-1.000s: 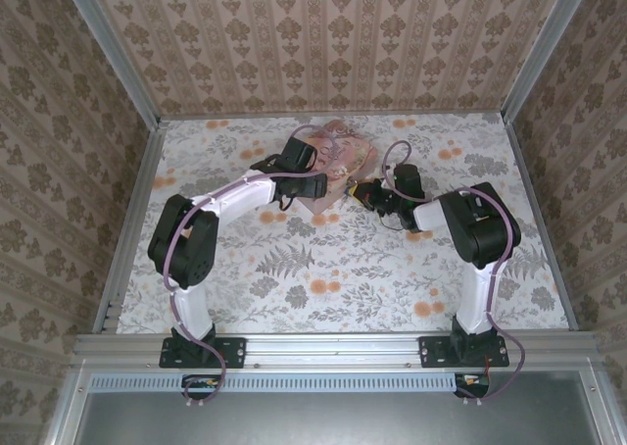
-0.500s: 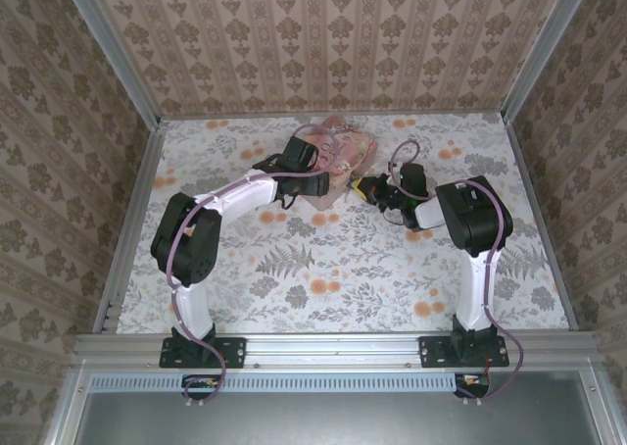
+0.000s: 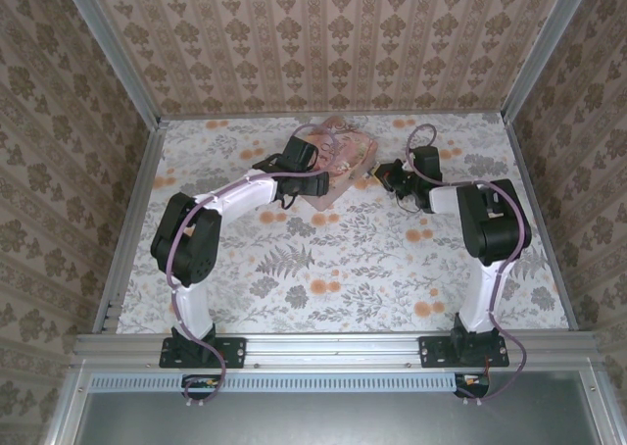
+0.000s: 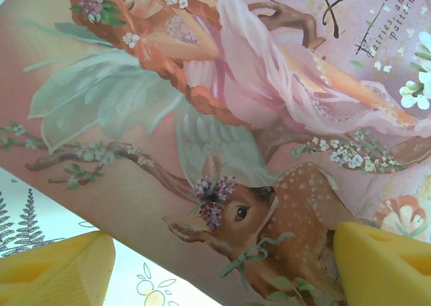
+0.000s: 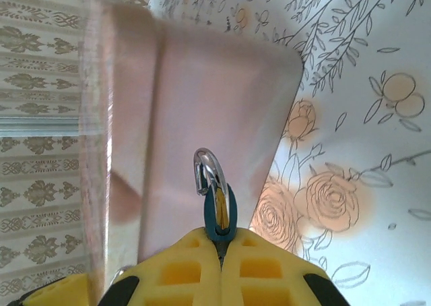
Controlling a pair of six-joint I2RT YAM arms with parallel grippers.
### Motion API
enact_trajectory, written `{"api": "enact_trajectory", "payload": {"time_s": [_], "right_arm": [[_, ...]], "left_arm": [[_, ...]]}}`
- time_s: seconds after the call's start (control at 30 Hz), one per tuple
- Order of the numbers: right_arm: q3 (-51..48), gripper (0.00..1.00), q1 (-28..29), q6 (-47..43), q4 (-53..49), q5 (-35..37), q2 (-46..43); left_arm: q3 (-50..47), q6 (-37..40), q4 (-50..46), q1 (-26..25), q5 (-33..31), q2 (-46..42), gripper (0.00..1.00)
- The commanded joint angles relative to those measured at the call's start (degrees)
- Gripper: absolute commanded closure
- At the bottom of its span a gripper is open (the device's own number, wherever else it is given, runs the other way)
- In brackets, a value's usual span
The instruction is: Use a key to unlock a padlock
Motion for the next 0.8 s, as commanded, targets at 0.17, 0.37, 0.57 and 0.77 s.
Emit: {"api": "enact_trajectory", "payload": {"time_s": [0.17,0.37,0.57,0.77], "right_arm": [[-11.5,1.0,2.0,-1.8,-0.5,-1.1,-12.3],[-18.8,1.0,9.2,-3.5,-2.6,-1.0,-19.9],[-24.3,1.0,20.2,-3.2,-2.8,3.5,-24.3],[-26.3,1.0,31.3,0.1,1.4,7.7,-22.0]], "left_arm": [[-2.3,1.1,-14.6,1.5,3.2,2.5,0.09],[0.1,-0.6,-13.7,2.7,8.8,-1.9,0.04],[0.2,-1.9,-13.0,4.2,14.4,-8.1,0.0],[-1.2,-3.7,-12.1,6.0,17.8,-15.4,0.0]]}}
